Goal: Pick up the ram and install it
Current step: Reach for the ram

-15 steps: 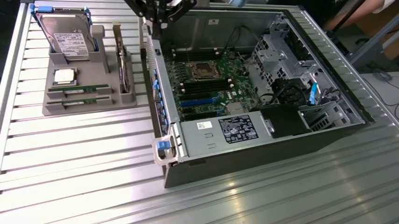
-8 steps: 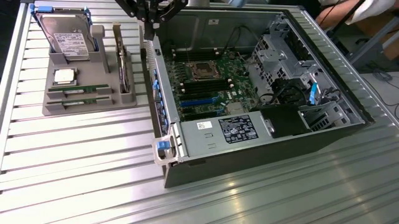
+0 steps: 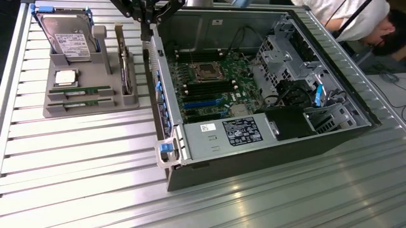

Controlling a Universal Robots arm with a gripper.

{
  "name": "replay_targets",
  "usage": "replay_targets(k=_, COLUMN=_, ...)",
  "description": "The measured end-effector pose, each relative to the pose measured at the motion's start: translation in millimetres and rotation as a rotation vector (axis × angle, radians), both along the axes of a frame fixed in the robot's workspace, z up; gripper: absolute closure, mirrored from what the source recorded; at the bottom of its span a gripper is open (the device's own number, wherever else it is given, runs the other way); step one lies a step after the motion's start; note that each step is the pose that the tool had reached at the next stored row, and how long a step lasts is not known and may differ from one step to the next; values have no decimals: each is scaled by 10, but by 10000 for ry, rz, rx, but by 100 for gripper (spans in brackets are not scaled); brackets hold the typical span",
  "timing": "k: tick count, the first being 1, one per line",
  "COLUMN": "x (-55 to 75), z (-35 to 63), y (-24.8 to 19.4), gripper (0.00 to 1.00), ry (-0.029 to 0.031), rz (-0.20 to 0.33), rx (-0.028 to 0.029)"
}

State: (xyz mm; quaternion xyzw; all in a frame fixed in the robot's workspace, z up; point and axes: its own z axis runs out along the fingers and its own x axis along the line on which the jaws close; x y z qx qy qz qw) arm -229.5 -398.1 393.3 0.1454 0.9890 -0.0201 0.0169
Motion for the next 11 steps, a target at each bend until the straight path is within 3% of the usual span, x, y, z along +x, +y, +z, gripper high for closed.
replay_targets(k=11, x=-97, z=0, y=0, gripper=90, ry=0, rz=0, rx=-1)
